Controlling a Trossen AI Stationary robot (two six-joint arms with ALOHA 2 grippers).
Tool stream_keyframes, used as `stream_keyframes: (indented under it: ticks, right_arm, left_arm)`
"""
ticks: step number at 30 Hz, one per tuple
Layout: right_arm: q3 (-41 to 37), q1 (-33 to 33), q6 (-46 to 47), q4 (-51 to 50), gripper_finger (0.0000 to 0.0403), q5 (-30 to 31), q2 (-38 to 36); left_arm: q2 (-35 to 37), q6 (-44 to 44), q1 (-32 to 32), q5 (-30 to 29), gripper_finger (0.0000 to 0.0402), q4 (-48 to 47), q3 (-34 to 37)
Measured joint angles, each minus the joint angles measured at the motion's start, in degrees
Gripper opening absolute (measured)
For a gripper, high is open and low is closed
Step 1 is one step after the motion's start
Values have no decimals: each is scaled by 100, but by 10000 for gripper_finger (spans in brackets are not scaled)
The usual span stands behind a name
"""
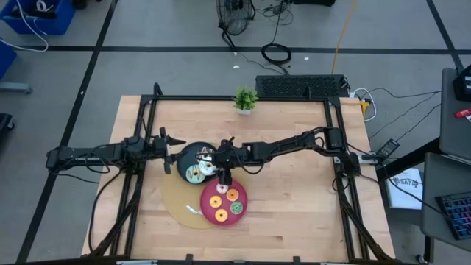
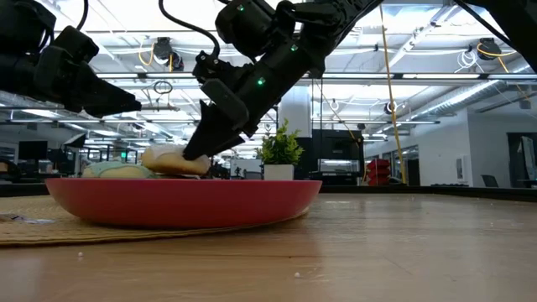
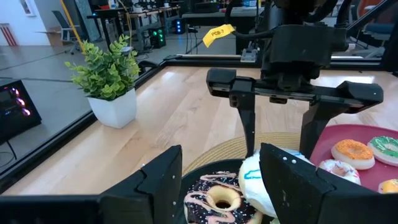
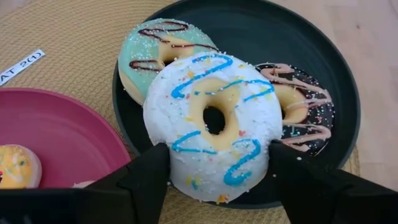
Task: Pick & Place donuts
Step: Put the large white donut into the black plate, then return to Home Position
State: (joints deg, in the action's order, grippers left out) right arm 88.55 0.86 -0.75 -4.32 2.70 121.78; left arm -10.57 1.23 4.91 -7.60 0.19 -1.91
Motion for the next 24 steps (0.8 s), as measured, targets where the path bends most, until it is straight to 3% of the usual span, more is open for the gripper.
stream_keyframes:
  ticks: [11,24]
  right_arm:
    - [-2,0,297,-1,329,5,0]
    - [-10,0,22,-24,330,22,-213]
  left_arm:
    - [0,-2,0,0,214,0,0]
    - [-2,-2,0,0,214,4,4]
